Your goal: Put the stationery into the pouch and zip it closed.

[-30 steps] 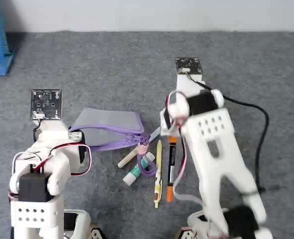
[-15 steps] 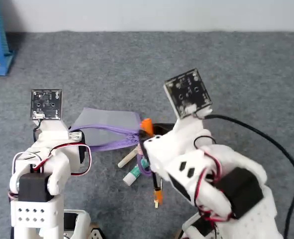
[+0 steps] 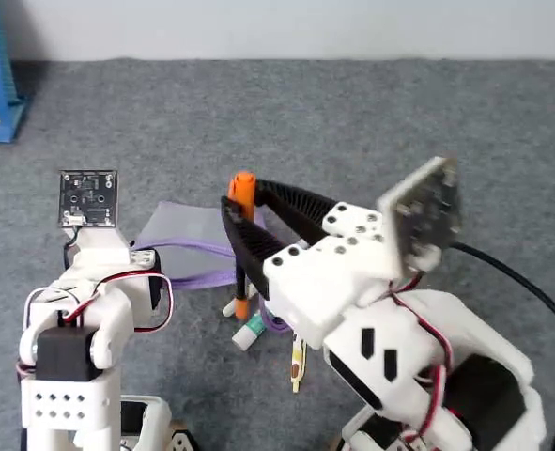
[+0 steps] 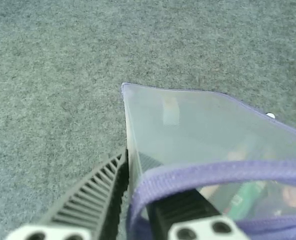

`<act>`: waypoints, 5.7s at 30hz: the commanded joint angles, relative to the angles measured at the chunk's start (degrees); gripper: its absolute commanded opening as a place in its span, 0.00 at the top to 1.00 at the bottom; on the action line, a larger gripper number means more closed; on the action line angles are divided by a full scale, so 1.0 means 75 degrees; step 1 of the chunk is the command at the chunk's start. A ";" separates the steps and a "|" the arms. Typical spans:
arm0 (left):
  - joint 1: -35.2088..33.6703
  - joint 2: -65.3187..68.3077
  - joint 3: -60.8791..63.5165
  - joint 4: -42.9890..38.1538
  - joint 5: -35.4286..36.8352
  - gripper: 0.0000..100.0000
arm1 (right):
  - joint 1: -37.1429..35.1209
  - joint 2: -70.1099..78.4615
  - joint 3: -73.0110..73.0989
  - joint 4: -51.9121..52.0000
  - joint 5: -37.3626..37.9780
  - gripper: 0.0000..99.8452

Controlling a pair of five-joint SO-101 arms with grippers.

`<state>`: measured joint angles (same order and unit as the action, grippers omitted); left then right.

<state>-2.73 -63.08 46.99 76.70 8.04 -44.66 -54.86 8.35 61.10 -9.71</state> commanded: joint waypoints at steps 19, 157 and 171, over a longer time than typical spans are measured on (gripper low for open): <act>0.0012 0.0117 -0.0076 -0.0035 0.0059 0.99 | -0.1049 -0.2925 0.7607 -0.7684 0.2895 0.99; -0.1172 0.0117 -0.0076 -0.0082 0.0223 0.99 | -0.0709 -0.3851 0.6904 -0.7754 0.0516 0.99; -0.1172 0.0117 -0.0076 -0.0094 0.0223 0.99 | -0.0686 -0.3007 0.8568 -0.9911 0.0867 0.99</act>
<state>-11.43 -62.37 46.99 76.70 9.10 -49.49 -78.86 71.38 -8.70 -5.85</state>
